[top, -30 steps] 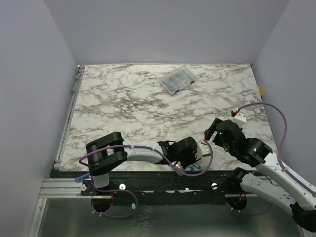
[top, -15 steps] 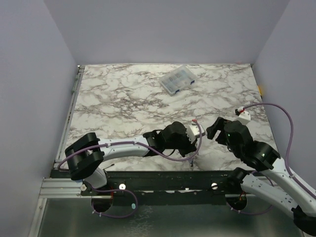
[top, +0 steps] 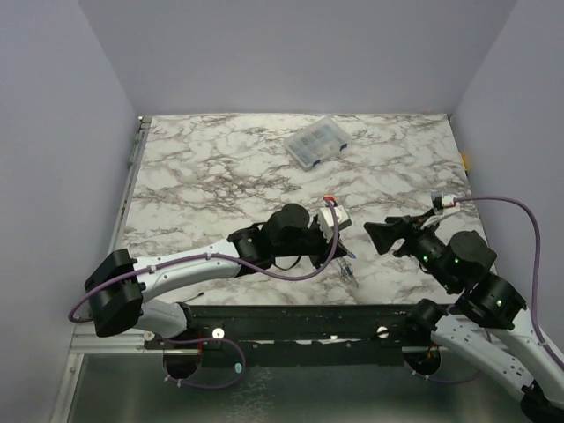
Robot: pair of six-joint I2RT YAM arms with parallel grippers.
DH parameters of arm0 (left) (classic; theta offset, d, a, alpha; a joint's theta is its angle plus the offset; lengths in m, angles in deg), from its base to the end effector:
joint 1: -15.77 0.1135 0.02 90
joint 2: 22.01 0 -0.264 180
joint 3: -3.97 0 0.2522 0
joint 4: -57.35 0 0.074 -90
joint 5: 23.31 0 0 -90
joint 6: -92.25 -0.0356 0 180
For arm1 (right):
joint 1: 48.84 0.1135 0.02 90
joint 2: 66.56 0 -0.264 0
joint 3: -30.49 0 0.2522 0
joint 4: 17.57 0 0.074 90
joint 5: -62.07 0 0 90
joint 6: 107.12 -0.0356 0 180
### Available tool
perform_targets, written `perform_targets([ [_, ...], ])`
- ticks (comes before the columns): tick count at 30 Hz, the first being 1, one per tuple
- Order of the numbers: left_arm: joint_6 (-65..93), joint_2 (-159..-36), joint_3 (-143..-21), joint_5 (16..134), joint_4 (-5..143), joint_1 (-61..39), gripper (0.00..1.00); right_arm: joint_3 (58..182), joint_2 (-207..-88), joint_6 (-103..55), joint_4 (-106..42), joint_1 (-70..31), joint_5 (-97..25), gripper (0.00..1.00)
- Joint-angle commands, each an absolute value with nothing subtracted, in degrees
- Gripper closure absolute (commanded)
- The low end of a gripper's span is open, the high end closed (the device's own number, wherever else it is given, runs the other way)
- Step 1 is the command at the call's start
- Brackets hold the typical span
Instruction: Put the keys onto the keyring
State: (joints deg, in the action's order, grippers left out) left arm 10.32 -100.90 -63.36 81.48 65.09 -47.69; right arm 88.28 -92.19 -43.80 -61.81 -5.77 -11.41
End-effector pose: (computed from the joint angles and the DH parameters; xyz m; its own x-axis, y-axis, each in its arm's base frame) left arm 0.1342 -0.2890 0.2862 -0.2828 0.2624 -0.9226 0.9423 0.2558 -0.2160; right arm 0.0809 0.0617 0.3393 -0.3394 0.2720 -0.9005 -0.3349 0.8596 0.3859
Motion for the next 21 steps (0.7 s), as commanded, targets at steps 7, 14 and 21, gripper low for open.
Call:
perform_targets([
  [7,8.80,-90.82,-65.65,84.00,70.92,-46.08,1.00,85.26,-89.72,-26.31,-46.03,-5.61,-44.38,0.37],
  [14,8.76,-85.01,-64.55,85.91,71.02,-45.17,1.00,87.78,-95.80,-21.27,-46.22,-5.60,-60.09,0.38],
  [21,7.37,-80.11,-62.55,87.45,72.51,-44.88,1.00,90.55,-98.33,-15.97,-48.03,-5.64,-61.44,0.30],
])
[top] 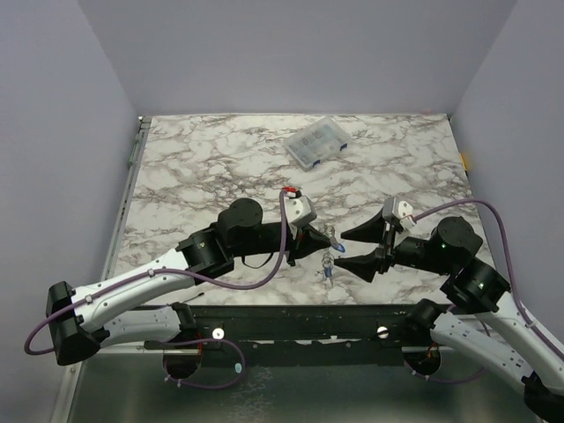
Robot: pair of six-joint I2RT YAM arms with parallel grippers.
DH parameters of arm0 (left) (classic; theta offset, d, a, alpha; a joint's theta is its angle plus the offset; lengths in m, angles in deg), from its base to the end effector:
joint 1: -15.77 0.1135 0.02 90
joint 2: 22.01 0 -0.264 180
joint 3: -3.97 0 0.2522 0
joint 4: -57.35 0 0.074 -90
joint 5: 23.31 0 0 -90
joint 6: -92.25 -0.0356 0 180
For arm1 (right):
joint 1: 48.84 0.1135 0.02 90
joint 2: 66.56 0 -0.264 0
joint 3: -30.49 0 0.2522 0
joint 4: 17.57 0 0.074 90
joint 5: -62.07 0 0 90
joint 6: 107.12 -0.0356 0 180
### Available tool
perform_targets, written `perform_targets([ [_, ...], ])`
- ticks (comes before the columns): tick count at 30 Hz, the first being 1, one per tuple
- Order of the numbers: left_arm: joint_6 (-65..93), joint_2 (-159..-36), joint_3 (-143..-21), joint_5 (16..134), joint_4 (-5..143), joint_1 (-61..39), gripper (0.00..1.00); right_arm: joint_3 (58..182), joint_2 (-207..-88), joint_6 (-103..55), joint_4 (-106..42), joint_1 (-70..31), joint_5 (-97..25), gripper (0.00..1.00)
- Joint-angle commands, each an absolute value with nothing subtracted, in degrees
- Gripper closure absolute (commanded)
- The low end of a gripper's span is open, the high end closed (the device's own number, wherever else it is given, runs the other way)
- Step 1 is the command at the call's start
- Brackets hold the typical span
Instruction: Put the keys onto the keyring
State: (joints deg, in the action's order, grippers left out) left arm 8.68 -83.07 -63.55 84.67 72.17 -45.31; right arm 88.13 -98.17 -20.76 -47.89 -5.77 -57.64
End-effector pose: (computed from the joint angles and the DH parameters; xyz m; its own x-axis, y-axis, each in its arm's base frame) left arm 0.1111 -0.2238 0.3572 -0.1796 0.1049 -0.9781 0.9662 0.2057 -0.1554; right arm 0.0803 0.0992 0.3547 -0.1151 -0.0321 -0.9928 -0.9488 0.2996 0.1003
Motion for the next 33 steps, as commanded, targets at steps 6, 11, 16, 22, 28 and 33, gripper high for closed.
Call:
perform_targets([
  [6,6.64,-78.12,-61.93,88.76,72.46,-44.87,1.00,91.96,-101.37,-12.70,-48.98,-5.63,-61.72,0.30],
  [11,6.71,-78.10,-61.91,89.08,72.20,-44.91,1.00,93.16,-103.48,-10.85,-47.78,-5.60,-64.06,0.33],
  [16,7.08,-78.09,-61.81,88.83,71.45,-44.87,1.00,93.93,-105.36,-9.24,-48.77,-5.61,-67.24,0.43],
  [22,7.55,-78.24,-61.49,88.89,71.33,-44.87,1.00,92.89,-106.01,-9.12,-49.05,-5.64,-70.11,0.50],
  [28,7.58,-78.13,-61.68,90.07,69.54,-44.87,1.00,92.68,-106.83,-8.76,-49.21,-5.65,-71.06,0.50],
  [33,7.92,-77.91,-61.67,91.01,69.06,-44.91,1.00,91.96,-107.34,-8.07,-49.30,-5.60,-71.49,0.44],
])
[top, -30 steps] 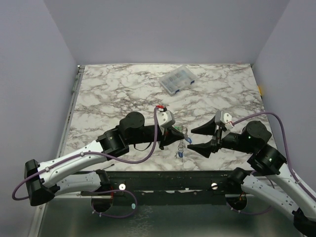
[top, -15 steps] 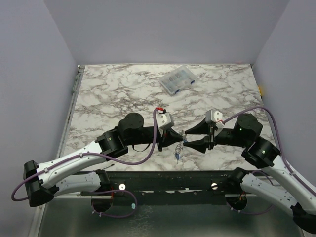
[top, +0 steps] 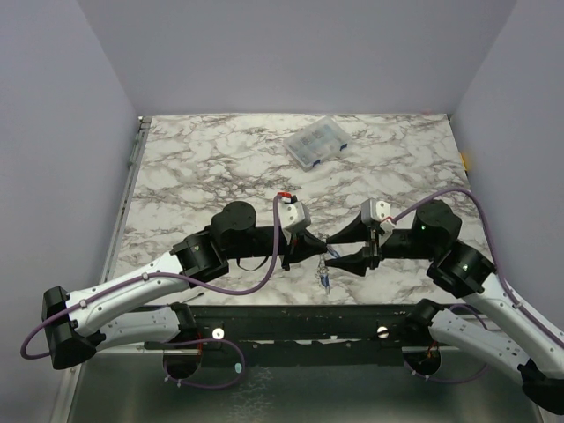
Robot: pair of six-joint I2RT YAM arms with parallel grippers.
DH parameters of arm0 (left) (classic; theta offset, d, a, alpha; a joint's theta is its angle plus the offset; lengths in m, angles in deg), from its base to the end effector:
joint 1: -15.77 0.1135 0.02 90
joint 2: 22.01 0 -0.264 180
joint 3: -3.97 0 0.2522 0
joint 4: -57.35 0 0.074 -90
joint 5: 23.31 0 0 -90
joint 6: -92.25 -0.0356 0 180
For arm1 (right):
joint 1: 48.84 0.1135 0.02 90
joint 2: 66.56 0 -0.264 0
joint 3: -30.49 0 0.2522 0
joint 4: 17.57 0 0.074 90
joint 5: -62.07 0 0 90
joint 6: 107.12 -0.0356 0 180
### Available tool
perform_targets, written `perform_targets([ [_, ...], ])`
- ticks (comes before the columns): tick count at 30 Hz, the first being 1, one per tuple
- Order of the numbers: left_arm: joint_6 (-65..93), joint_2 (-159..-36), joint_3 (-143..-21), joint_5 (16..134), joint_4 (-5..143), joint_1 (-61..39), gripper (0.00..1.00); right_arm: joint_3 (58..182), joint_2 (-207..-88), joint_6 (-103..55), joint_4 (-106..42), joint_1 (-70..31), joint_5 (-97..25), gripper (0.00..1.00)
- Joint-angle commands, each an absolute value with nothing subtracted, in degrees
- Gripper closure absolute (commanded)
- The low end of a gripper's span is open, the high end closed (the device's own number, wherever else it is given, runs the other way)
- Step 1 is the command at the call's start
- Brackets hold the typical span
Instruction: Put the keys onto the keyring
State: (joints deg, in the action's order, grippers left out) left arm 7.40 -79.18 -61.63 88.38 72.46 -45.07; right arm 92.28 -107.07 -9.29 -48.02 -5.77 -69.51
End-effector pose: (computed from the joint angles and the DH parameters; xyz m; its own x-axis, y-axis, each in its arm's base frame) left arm 0.1019 -0.2096 0.3599 -0.1453 0.0893 -0.9853 0.9812 0.1408 -0.1320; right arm 0.0961 0.1222 0.3605 0.0195 -0.1213 -0.9924 -0.9961 0.0833 -0.0297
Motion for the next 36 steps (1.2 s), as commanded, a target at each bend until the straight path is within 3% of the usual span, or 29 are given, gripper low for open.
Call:
perform_targets([
  [1,8.10,-77.79,-61.62,91.23,68.80,-44.92,1.00,91.52,-107.27,-8.13,-48.86,-5.60,-71.52,0.44],
  [11,8.62,-77.20,-61.18,92.23,67.51,-44.87,1.00,89.12,-106.56,-7.67,-46.92,-5.59,-71.74,0.49],
  [16,8.65,-77.29,-60.89,92.26,67.29,-44.87,1.00,89.07,-106.59,-8.35,-45.58,-5.61,-71.73,0.58],
  [30,8.80,-76.73,-60.94,92.27,66.63,-44.87,1.00,89.23,-106.81,-7.89,-46.62,-5.62,-70.35,0.98],
  [36,8.73,-76.33,-60.69,92.27,66.46,-44.87,1.00,90.04,-107.49,-7.80,-47.71,-5.60,-70.33,0.99],
])
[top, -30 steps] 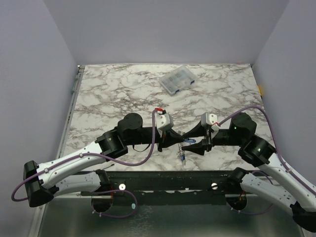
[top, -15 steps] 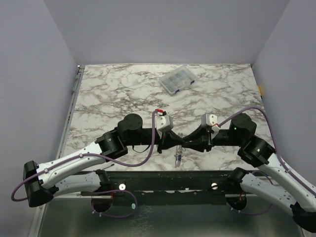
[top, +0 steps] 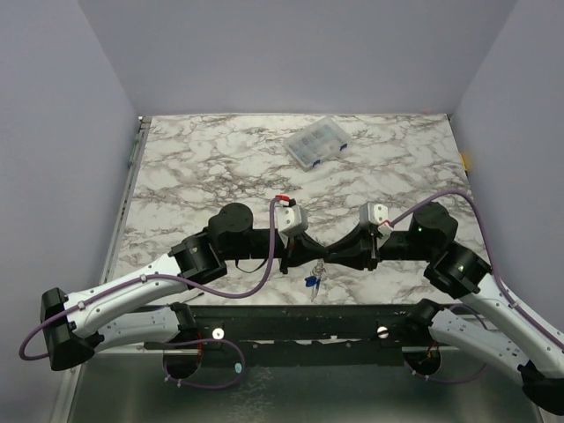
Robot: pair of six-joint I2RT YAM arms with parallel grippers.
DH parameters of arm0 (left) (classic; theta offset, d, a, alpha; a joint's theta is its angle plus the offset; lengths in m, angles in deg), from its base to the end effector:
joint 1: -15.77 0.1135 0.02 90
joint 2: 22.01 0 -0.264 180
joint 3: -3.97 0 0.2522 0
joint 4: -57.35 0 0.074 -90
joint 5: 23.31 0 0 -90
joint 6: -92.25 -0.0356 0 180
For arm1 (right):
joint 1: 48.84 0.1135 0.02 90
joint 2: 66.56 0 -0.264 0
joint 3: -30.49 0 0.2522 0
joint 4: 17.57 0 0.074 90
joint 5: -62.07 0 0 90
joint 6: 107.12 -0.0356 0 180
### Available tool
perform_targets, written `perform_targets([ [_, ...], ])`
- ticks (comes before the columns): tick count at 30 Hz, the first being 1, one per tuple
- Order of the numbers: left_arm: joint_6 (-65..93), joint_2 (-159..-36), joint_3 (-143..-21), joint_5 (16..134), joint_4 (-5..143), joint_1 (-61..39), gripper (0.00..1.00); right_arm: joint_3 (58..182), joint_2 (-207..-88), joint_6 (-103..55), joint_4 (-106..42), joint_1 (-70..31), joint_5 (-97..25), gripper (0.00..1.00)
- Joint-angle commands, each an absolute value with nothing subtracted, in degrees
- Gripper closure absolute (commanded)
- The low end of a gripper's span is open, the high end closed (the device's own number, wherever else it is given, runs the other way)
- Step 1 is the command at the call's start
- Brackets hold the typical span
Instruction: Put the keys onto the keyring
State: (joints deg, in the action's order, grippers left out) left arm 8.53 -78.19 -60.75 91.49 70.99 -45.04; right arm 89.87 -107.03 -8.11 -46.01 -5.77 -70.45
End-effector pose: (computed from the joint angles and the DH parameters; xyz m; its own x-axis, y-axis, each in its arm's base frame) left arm 0.0983 -0.2066 0.3608 -0.1521 0.0686 -0.9860 0.9855 0.0860 -0.1460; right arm 0.0980 0.1245 0.3500 0.0356 -0.1247 -0.9916 -0.9969 0.0645 -0.0439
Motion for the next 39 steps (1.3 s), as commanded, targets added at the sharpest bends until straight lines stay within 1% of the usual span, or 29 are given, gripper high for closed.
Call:
perform_targets([
  [1,8.67,-76.25,-60.71,92.21,66.50,-44.91,1.00,90.32,-107.51,-7.58,-48.21,-5.57,-70.29,0.99],
  [2,8.63,-76.24,-60.64,92.24,66.53,-44.88,1.00,90.64,-107.51,-7.54,-48.69,-5.53,-70.36,0.99],
  [3,8.58,-76.22,-60.59,92.31,66.46,-44.86,1.00,90.99,-107.51,-7.63,-49.31,-5.57,-70.31,0.92],
  [6,8.52,-76.36,-60.47,92.80,66.45,-44.93,1.00,92.06,-107.67,-8.34,-50.32,-5.62,-71.25,0.51],
  [7,8.47,-76.38,-60.43,92.90,66.47,-44.84,1.00,92.40,-107.81,-8.60,-50.58,-5.55,-72.24,0.42],
  [8,8.43,-76.48,-60.42,93.10,66.41,-44.91,1.00,92.58,-108.05,-9.00,-50.73,-5.59,-73.09,0.38],
  [11,8.32,-76.50,-60.52,93.84,66.07,-44.90,1.00,93.10,-109.38,-9.42,-51.49,-5.56,-75.20,0.34],
  [13,8.30,-76.48,-60.53,94.76,65.73,-44.89,1.00,93.33,-110.25,-9.35,-51.72,-5.54,-75.40,0.35],
  [15,8.23,-76.59,-60.53,94.83,65.65,-44.87,1.00,93.21,-110.37,-9.15,-51.23,-5.58,-75.30,0.41],
  [17,7.98,-76.68,-60.48,94.81,65.58,-44.87,1.00,93.09,-110.06,-9.12,-50.56,-5.62,-74.99,0.51],
  [19,7.84,-76.64,-60.31,94.65,65.67,-44.87,1.00,92.87,-109.69,-9.21,-49.84,-5.57,-74.56,0.56],
  [22,7.67,-76.59,-60.08,94.59,65.67,-44.87,1.00,92.72,-109.08,-9.21,-49.00,-5.61,-73.48,0.59],
  [24,7.60,-76.59,-60.07,94.47,65.66,-44.87,1.00,92.68,-108.65,-9.21,-48.75,-5.62,-72.84,0.59],
  [27,7.45,-76.64,-60.07,94.55,65.72,-44.89,1.00,92.68,-107.95,-9.29,-48.61,-5.62,-71.78,0.52],
  [30,7.39,-76.76,-60.07,94.62,65.75,-44.87,1.00,92.68,-107.23,-9.30,-48.49,-5.59,-70.50,0.51],
  [36,7.39,-76.84,-60.07,94.65,65.69,-44.87,1.00,92.93,-106.55,-9.47,-48.04,-5.64,-69.24,0.64],
  [39,7.35,-76.81,-60.12,94.64,65.68,-44.88,1.00,93.00,-106.71,-9.40,-48.14,-5.63,-69.34,0.76],
])
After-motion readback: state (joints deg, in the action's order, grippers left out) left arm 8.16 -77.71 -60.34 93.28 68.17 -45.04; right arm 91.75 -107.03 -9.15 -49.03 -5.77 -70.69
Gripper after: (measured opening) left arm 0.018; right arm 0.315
